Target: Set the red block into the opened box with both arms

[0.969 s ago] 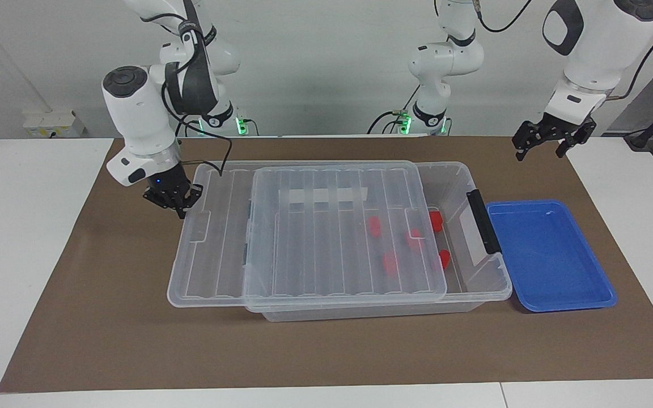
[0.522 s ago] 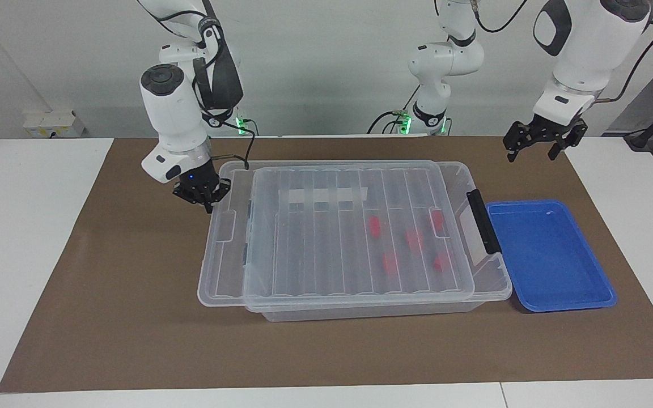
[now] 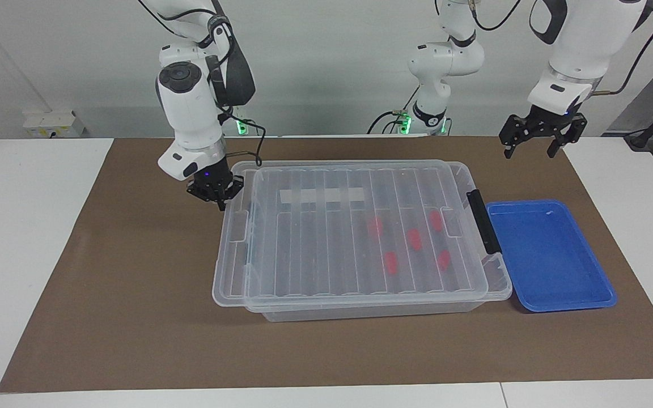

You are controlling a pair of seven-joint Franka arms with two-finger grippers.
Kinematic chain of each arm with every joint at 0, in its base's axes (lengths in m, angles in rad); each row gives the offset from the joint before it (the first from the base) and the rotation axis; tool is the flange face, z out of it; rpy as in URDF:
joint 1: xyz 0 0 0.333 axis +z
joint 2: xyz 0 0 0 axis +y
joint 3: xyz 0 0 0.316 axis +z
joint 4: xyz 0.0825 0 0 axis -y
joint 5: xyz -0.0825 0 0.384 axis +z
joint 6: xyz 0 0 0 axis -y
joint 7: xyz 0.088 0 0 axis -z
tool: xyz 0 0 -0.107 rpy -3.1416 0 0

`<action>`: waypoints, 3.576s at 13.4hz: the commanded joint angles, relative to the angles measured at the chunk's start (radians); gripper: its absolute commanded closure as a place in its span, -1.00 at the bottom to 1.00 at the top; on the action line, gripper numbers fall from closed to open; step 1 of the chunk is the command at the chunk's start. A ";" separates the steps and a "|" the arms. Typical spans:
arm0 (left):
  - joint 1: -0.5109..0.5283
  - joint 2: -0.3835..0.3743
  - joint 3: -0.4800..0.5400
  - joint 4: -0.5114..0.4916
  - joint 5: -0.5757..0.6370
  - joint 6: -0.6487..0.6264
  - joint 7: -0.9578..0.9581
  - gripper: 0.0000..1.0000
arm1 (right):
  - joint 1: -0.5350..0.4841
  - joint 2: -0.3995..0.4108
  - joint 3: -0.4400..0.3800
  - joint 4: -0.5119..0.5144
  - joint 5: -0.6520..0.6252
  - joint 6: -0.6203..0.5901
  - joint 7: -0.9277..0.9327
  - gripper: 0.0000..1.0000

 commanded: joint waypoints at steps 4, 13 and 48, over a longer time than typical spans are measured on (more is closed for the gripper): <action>-0.036 0.043 0.018 0.065 -0.030 -0.107 0.000 -1.00 | 0.022 -0.024 0.006 -0.022 0.061 0.011 0.010 1.00; -0.033 0.049 0.015 0.105 -0.029 -0.101 -0.003 -1.00 | 0.036 -0.024 0.006 -0.015 0.063 0.002 0.008 1.00; -0.021 0.023 0.012 0.085 -0.026 -0.107 -0.001 -1.00 | -0.214 -0.047 -0.002 0.394 -0.012 -0.478 -0.003 -1.00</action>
